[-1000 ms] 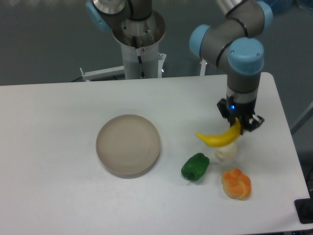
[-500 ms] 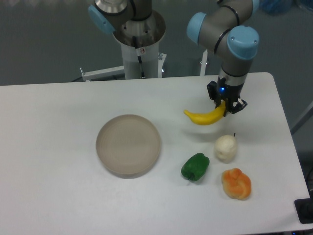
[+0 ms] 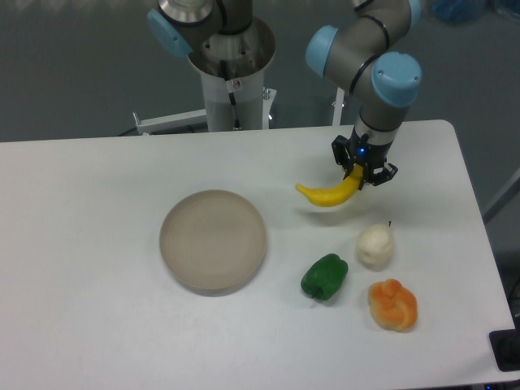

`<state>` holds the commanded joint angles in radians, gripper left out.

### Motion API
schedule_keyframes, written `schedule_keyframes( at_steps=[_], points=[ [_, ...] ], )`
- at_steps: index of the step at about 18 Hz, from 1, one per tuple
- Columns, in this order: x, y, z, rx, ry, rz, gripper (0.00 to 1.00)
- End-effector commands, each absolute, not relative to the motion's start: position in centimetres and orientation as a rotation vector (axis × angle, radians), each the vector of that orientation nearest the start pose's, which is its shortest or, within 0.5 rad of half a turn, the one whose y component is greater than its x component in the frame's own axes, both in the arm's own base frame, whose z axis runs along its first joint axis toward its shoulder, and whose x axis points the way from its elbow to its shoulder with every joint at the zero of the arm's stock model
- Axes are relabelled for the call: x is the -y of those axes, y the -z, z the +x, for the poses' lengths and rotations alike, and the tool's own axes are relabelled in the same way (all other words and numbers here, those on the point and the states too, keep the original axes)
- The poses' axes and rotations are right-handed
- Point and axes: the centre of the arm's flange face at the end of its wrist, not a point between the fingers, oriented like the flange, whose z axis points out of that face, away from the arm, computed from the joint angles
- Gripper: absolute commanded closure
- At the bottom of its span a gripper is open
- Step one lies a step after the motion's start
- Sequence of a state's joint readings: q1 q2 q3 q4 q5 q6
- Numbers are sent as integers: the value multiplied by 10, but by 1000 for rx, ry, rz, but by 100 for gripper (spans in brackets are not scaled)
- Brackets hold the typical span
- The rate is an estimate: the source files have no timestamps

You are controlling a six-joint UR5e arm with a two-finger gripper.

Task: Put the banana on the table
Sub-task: 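Lower the banana onto the table above the white fruit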

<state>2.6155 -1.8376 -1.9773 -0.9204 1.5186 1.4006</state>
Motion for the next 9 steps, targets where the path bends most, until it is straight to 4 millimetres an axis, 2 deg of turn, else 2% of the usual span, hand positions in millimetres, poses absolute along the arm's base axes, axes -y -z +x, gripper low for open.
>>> schedule_keyframes(
  at_steps=[9],
  points=[
    [-385,-197,-385,-606,79,-3052,76]
  ],
)
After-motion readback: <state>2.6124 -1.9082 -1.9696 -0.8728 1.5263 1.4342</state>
